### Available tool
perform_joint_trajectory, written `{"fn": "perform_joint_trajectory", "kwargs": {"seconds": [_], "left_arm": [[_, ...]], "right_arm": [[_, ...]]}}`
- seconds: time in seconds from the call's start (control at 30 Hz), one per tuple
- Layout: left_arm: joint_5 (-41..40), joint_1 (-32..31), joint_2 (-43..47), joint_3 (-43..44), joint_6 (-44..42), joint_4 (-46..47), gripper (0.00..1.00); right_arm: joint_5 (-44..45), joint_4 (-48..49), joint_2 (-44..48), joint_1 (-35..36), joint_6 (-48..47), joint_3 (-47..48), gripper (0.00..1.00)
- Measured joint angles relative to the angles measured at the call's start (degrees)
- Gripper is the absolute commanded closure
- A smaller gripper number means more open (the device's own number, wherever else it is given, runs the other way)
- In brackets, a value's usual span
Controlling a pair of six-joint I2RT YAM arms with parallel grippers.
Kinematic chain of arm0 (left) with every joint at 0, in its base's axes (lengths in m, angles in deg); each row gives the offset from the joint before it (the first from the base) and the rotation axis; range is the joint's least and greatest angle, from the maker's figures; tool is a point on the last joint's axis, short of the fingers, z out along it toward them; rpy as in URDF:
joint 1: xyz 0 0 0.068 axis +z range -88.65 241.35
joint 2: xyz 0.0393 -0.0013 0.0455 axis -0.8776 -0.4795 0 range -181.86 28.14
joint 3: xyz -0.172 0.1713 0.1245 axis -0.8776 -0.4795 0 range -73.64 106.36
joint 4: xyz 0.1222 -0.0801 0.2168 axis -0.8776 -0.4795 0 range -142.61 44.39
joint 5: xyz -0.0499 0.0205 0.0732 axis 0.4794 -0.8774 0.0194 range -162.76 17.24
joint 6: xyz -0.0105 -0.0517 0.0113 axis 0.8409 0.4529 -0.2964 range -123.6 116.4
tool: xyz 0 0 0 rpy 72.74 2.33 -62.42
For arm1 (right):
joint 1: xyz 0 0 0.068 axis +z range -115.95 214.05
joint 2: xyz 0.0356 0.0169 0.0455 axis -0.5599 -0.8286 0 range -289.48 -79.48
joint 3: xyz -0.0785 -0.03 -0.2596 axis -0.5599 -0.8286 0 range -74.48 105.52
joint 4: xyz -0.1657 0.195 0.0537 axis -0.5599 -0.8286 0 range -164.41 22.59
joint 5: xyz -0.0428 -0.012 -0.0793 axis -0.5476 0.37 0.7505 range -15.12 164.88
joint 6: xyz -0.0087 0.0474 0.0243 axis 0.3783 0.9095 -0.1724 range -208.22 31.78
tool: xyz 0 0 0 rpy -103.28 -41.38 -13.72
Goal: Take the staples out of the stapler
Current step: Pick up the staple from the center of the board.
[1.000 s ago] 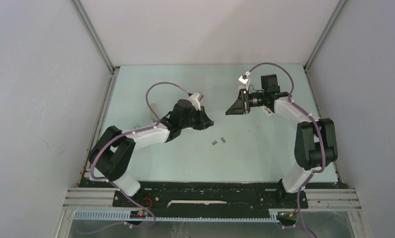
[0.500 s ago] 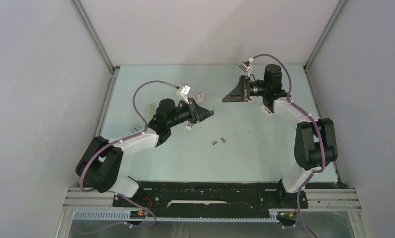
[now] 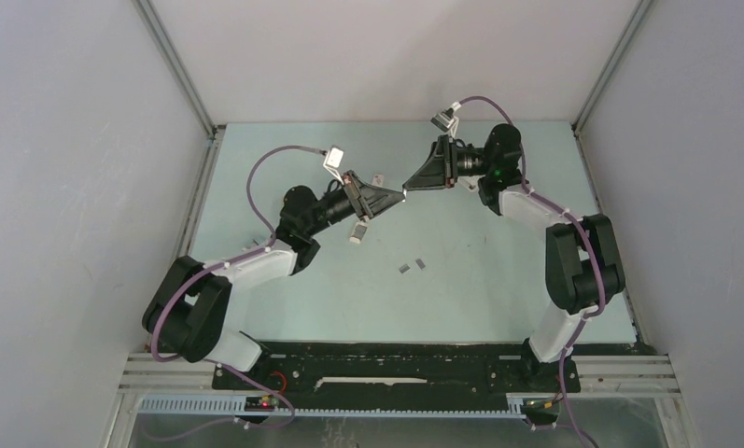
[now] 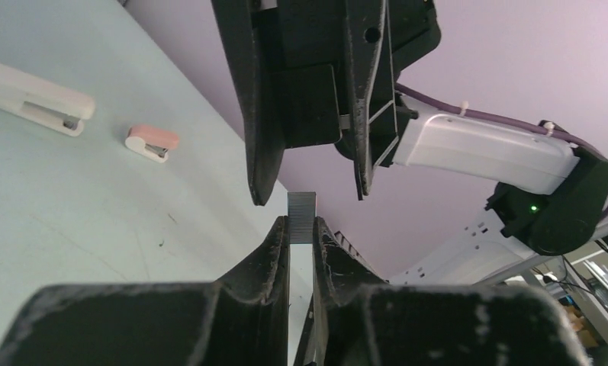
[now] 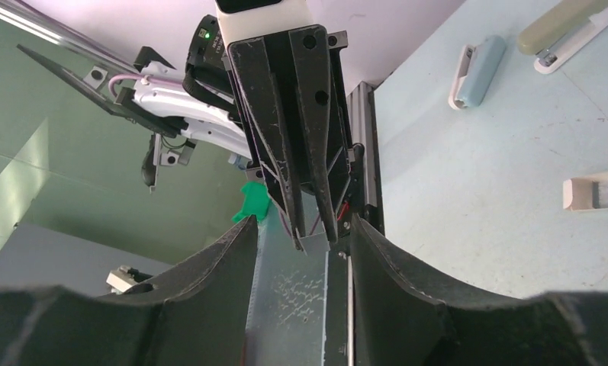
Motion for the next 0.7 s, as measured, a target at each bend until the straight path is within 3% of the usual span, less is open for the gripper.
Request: {"fn": "perform_joint_trajectory", "kwargs": {"seconds": [0.17,0.37,0.57,0.7], "left_arm": [[0.5,0.0,0.0,0.0,2.1,2.9,0.96],[0.5,0.0,0.0,0.0,3.6,4.3,0.96],[0.5,0.0,-0.1,-0.2,4.3,5.2,0.96],[0.5,0.0,-0.2,-0.2,4.4,5.2,0.96]], "right_arm": [[0.0,1.9,0.0,0.2,1.9,0.0,0.46],[0.0,2.7,0.0,1.0,2.9,0.0,0.57],[0.0,4.7,0.0,1.3,4.6,0.0,0.58],[0.0,5.0,0.0,1.4,5.1,0.0,0.66]]}}
